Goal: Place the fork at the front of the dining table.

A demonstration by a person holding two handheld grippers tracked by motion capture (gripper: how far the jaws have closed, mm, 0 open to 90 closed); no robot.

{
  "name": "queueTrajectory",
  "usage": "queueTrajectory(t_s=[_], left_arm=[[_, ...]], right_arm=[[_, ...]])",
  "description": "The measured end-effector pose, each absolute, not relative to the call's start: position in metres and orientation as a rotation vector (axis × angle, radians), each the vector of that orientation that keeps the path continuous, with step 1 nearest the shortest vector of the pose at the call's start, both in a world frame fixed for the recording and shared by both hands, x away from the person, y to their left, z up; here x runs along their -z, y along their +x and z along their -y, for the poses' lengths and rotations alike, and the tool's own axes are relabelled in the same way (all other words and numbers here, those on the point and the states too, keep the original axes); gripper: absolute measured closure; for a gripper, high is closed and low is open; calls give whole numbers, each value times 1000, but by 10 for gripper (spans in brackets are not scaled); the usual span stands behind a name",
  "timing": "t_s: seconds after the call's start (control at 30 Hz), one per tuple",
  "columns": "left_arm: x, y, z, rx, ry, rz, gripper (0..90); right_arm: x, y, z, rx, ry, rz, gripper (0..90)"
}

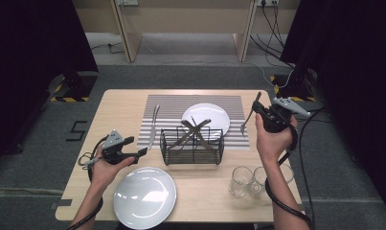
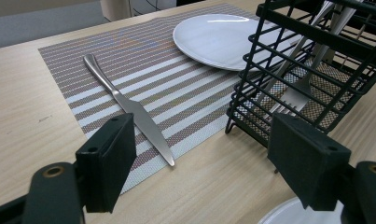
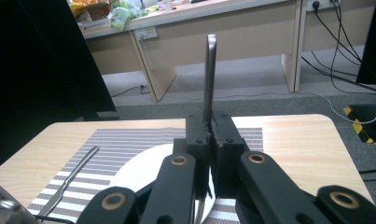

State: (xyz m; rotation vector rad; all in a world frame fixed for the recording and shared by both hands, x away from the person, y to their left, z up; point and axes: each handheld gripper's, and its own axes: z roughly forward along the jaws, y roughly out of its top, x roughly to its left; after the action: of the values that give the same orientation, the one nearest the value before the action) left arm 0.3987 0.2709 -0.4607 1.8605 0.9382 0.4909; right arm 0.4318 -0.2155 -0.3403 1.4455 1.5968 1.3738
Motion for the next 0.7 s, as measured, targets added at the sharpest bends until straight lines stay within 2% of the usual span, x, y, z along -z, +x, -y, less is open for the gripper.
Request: queueTrajectory(t_s=[0.7], left_arm=[[460, 399, -272, -494, 1862, -937, 233]], right_arm=[[347, 439, 216, -1344, 1470, -1607, 872]])
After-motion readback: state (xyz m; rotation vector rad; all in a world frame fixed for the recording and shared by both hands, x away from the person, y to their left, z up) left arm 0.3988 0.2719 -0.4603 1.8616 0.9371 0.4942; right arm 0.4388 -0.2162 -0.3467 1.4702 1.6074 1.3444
